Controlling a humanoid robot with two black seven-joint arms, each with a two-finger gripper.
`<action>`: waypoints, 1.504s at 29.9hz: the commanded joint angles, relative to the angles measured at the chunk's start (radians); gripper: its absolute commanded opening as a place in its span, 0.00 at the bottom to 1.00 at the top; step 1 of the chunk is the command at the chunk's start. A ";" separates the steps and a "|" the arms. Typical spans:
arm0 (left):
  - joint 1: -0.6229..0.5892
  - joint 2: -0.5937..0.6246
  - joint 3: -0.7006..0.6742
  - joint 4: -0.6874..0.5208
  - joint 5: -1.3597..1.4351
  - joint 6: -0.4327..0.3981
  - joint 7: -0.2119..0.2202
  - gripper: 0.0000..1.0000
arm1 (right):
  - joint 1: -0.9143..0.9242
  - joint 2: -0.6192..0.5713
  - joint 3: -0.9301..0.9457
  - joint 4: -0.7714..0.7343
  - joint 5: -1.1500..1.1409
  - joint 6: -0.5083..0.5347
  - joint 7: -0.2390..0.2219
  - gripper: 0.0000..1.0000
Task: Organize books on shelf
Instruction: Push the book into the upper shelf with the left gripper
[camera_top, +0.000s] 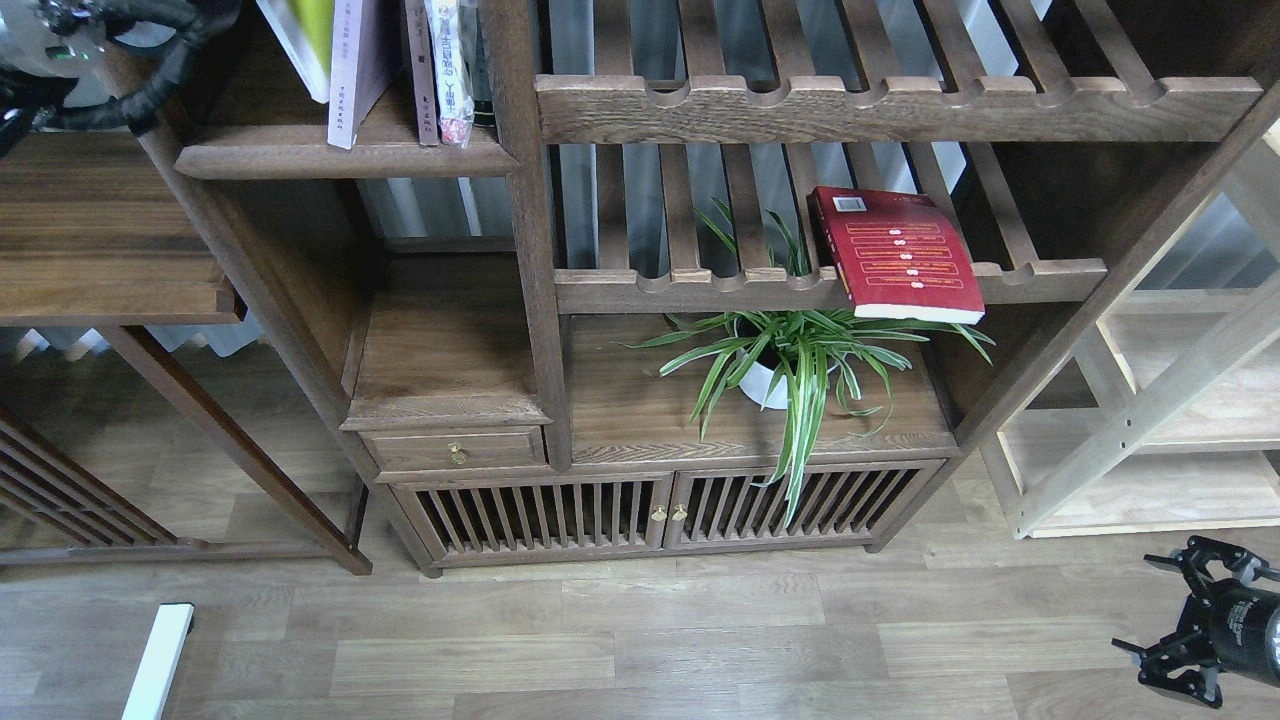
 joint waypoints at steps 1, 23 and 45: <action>-0.009 0.004 0.021 0.000 0.000 0.000 0.000 0.00 | -0.001 0.002 -0.002 -0.002 -0.002 0.000 0.000 1.00; -0.042 0.031 0.147 0.029 0.038 -0.008 0.000 0.00 | -0.010 0.017 0.000 -0.002 -0.021 0.000 0.000 1.00; -0.033 -0.165 0.158 0.258 0.038 0.000 0.000 0.00 | -0.010 0.025 -0.003 -0.003 -0.044 -0.006 0.000 1.00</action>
